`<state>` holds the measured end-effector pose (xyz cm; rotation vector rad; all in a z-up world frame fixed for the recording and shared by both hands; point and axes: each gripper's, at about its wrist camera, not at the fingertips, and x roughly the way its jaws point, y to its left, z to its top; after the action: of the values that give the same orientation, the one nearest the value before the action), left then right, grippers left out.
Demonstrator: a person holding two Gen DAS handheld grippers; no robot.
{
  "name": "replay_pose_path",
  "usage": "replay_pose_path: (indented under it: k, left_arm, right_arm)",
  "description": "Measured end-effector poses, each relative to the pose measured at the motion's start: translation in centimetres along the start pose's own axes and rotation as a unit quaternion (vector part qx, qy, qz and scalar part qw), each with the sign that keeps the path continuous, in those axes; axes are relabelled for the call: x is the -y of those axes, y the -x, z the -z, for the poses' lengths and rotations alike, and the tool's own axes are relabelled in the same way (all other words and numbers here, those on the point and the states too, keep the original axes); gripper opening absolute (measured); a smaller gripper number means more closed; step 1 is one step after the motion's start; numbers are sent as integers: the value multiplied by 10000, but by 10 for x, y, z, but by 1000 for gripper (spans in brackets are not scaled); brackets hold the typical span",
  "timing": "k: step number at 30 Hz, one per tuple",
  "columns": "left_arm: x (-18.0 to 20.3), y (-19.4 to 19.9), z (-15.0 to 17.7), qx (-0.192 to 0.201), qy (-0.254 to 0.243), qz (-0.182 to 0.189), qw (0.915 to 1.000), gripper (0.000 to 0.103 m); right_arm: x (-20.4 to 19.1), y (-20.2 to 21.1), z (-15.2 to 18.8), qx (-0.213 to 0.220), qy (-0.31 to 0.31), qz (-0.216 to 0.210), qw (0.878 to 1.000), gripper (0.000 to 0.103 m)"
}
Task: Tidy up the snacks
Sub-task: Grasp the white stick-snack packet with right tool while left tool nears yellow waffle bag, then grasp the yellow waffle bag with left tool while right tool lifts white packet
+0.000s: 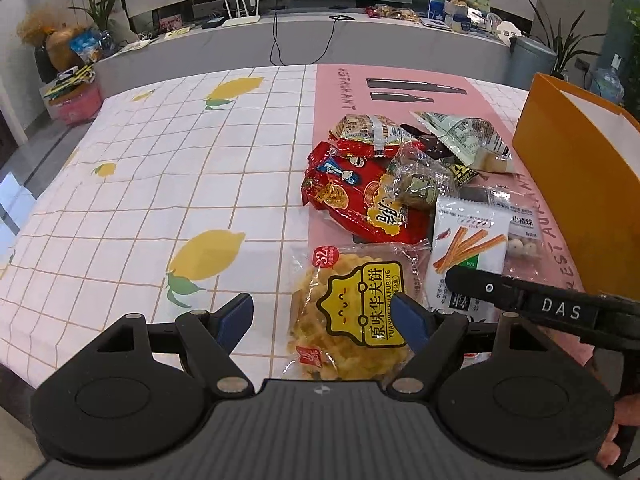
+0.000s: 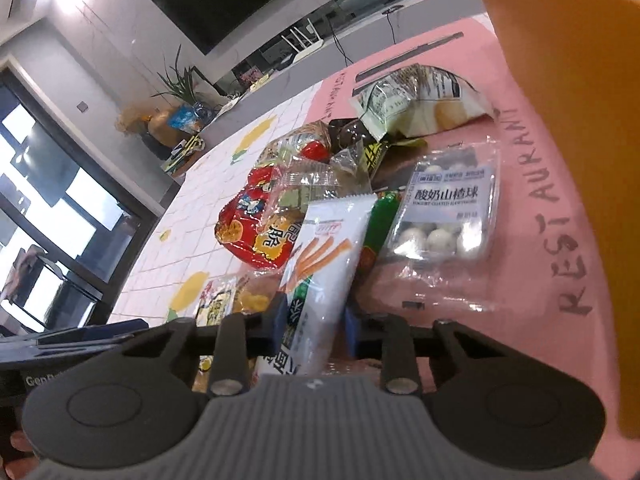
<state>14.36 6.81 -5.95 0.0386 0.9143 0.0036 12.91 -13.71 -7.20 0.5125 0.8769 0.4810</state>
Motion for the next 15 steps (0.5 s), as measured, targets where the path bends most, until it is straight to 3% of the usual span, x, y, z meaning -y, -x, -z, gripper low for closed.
replay_pose_path:
  k: [5,11,15]
  left_arm:
    - [-3,0,0,-6,92,135,9999,91]
    - [-10,2,-3,22,235,193,9995,89]
    - [-13,-1,-5,-78,373,247,9990,89]
  right_arm:
    - [-4,9,-1,176,66,1,9998,12]
    - [-8,29,-8,433,-23,30,9991,7]
    - [-19,46,-11,623,250,153,9976,7]
